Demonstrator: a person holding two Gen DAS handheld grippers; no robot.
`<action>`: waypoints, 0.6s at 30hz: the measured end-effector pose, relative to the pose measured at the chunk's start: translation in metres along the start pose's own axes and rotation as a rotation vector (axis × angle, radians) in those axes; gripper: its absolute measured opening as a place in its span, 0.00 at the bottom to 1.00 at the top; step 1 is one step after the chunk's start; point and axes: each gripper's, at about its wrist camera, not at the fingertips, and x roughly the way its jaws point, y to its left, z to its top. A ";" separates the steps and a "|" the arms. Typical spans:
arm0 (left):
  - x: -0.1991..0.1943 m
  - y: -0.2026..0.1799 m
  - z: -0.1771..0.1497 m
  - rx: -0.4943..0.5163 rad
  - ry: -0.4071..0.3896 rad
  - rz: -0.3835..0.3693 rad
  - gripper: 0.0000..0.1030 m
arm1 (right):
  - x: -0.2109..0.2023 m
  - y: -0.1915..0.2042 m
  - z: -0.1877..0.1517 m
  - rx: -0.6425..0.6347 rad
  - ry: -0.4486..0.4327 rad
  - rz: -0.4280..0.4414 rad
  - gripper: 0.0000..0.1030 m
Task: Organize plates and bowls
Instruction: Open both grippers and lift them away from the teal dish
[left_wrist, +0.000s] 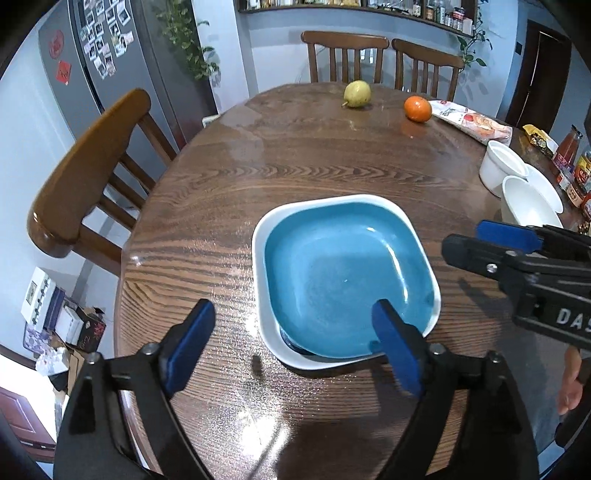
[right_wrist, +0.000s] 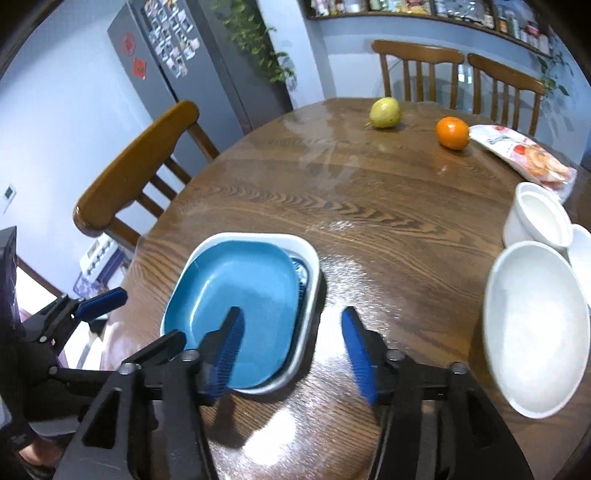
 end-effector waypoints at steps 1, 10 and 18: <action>-0.003 -0.002 0.000 0.005 -0.011 0.004 0.90 | -0.003 -0.002 -0.001 0.005 -0.008 0.001 0.60; -0.024 -0.021 0.001 0.032 -0.091 0.047 0.99 | -0.041 -0.029 -0.017 0.054 -0.086 0.018 0.63; -0.037 -0.043 0.006 0.054 -0.144 0.055 0.99 | -0.068 -0.057 -0.037 0.105 -0.135 0.015 0.66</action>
